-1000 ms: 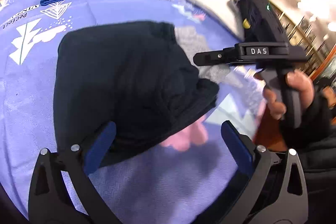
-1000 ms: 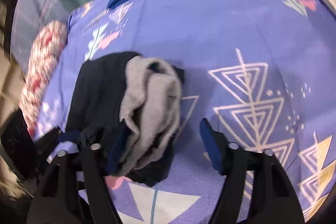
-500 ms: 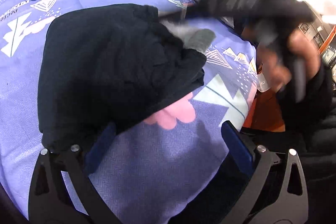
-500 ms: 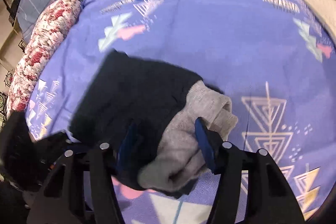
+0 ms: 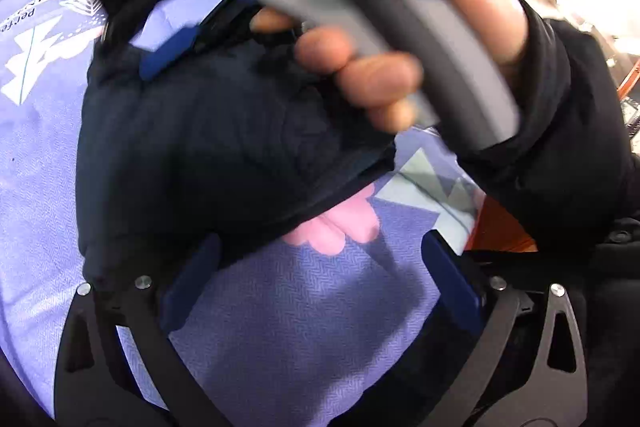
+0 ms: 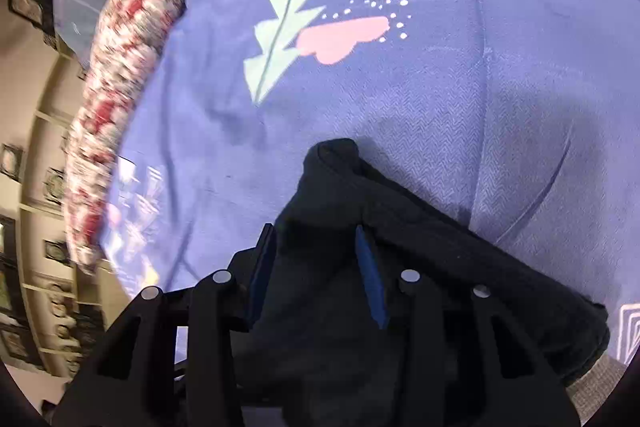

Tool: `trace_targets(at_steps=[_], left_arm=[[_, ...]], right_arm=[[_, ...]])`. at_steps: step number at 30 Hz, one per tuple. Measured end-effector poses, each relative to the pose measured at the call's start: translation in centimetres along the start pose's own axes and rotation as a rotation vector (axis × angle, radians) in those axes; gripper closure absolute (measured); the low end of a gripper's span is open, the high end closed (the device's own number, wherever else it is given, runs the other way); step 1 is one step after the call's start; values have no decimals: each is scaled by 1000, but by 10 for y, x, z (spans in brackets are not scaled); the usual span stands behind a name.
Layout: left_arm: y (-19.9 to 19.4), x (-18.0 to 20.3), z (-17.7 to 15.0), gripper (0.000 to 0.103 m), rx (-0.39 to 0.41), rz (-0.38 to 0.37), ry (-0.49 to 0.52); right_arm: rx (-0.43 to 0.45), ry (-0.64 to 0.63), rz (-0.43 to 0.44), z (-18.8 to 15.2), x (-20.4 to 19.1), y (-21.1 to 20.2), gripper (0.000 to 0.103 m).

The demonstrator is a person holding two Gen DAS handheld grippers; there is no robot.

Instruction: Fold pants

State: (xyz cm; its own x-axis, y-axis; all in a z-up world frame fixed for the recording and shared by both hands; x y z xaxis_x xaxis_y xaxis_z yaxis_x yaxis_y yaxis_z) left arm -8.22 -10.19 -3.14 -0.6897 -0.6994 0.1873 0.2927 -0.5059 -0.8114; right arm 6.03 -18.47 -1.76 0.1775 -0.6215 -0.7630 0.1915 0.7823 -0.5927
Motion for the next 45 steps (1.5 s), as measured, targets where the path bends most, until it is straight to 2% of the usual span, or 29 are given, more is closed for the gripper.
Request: trace_targets(at_steps=[2, 3, 4, 6, 7, 9, 11, 13, 15, 16, 21, 24, 26, 27, 28, 29, 30, 31, 32, 34, 37, 41, 45], left_arm=[[-7, -2, 2, 2, 8, -3, -10], [-15, -5, 4, 2, 25, 1, -16], [-27, -10, 7, 2, 58, 15, -18], [-50, -23, 12, 2, 121, 54, -31], [-62, -35, 15, 2, 153, 64, -53], [-70, -57, 20, 2, 176, 92, -99], [-59, -91, 26, 2, 127, 135, -180], [-42, -114, 29, 2, 80, 143, -258], [-15, -135, 36, 2, 8, 59, -358], [-11, -141, 37, 2, -11, 26, -373], [33, -139, 47, 2, -128, 2, -360], [43, -118, 52, 2, -146, 20, -284], [47, -104, 53, 2, -149, 67, -240], [47, -99, 54, 4, -139, 88, -221], [46, -94, 54, 9, -118, 90, -200], [42, -87, 55, 14, -96, 92, -175], [40, -84, 55, 24, -85, 102, -163], [37, -83, 56, 29, -76, 107, -167], [31, -86, 57, 33, -67, 92, -189], [20, -94, 62, 41, -47, 62, -236], [2, -101, 79, 41, 5, 56, -261], [-37, -116, 126, 41, 133, 94, -240], [-61, -148, 202, 36, 241, 146, -242]], right_arm=[[68, -38, 25, -6, -17, -35, 51], [126, -71, 11, -13, -24, -65, 40], [165, -91, -13, -21, -31, -88, 24], [269, -112, -129, -40, -30, -136, 2], [294, -110, -159, -46, -25, -152, 1], [301, -74, -210, -65, -5, -174, 1], [244, -2, -214, -85, 23, -174, 1], [195, 51, -199, -99, 48, -158, 1], [172, 78, -134, -107, 63, -139, 1], [165, 89, -121, -108, 66, -130, 1], [141, 88, 26, -96, 68, -90, 1], [128, 86, 24, -83, 58, -80, 1], [91, 45, 5, -83, 53, -77, 1], [61, 12, -12, -86, 47, -72, 1], [65, -13, -46, -87, 43, -71, 10], [80, -41, -97, -91, 38, -72, 24], [103, -68, -112, -94, 32, -74, 45], [118, -99, -130, -96, 26, -75, 48], [126, -147, -154, -98, 17, -77, 50], [133, -174, -144, -96, 7, -83, 52], [160, -185, -115, -83, -4, -101, 52], [218, -274, -115, -34, -34, -123, 52], [288, -341, -124, 48, -58, -139, 52]])
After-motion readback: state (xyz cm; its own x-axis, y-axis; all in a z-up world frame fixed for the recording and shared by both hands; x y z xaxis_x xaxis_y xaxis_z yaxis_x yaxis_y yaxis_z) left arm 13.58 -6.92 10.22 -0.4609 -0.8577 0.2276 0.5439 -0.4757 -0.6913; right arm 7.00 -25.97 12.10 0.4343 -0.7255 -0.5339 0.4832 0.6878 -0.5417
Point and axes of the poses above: each gripper's, at about its wrist camera, not at the fingertips, and y roughly the way its jaws point, x to its right, z to its top, the point moved 3 cm from there along y, roughly the way its jaws point, and after that the axes turned 14 degrees about z, right-handed, at the moved point
